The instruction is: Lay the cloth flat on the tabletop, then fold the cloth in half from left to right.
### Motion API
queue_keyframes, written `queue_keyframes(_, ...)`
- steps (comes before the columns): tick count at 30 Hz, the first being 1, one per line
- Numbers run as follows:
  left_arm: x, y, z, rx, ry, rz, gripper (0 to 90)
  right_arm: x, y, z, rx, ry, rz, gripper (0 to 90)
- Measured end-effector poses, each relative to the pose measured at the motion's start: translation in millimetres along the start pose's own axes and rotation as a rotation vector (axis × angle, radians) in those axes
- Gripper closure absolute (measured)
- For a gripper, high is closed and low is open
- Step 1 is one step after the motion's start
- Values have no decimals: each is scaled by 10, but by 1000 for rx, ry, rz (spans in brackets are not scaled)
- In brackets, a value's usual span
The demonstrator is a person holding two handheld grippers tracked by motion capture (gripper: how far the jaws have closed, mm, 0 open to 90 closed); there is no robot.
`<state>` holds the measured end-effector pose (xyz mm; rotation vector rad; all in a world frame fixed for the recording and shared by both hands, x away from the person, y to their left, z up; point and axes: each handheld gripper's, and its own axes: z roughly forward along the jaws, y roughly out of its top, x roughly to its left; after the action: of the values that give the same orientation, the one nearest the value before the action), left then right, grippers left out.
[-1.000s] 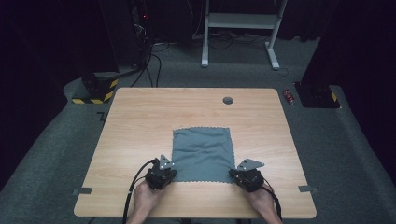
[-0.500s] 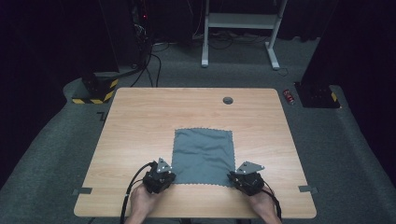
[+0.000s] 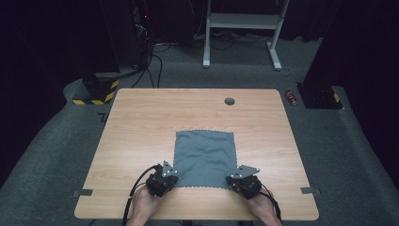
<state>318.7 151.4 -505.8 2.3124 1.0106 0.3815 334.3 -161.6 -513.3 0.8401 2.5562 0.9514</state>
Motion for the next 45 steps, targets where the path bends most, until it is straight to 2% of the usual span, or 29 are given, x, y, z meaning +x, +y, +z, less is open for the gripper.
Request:
queue_keyframes(4, 18, -26, -24, -1, -8, -16, 879, 6, 1, -8, -1, 9, 1, 845)
queue_keyframes(7, 33, -16, -23, -16, -8, -38, 709, -18, 15, -1, -16, -1, 16, 806)
queue_keyframes(9, 69, 47, 4, -45, 2, -57, 629, -81, 60, 19, -35, -14, 53, 770)
queue_keyframes(13, 92, 134, 83, -70, 18, -75, 561, -136, 118, 62, -52, -42, 76, 737)
queue_keyframes(14, 108, 177, 146, -76, 28, -92, 545, -171, 150, 101, -51, -61, 90, 706)
queue_keyframes(17, 128, 183, 214, -65, 43, -103, 527, -222, 146, 171, -34, -67, 111, 680)
queue_keyframes(21, 153, 116, 195, -79, 63, -98, 513, -242, 105, 163, -36, -57, 110, 660)
queue_keyframes(23, 193, 78, 179, -84, 55, -119, 483, -254, 83, 146, -36, -50, 104, 643)
queue_keyframes(26, 225, 23, 160, -102, 73, -123, 469, -257, 64, 130, -36, -54, 102, 623)
queue_keyframes(34, 286, -76, 142, -147, 78, -136, 454, -260, 15, 123, -63, -56, 110, 600)
queue_keyframes(38, 303, -107, 140, -168, 80, -164, 440, -260, -3, 121, -74, -56, 115, 598)
queue_keyframes(42, 365, -72, 126, -142, 56, -214, 378, -248, 36, 116, -46, -74, 142, 562)
queue_keyframes(44, 389, -52, 129, -129, 58, -224, 366, -250, 59, 116, -52, -80, 140, 555)
queue_keyframes(45, 431, -39, 125, -128, 44, -245, 364, -254, 82, 110, -68, -74, 153, 555)
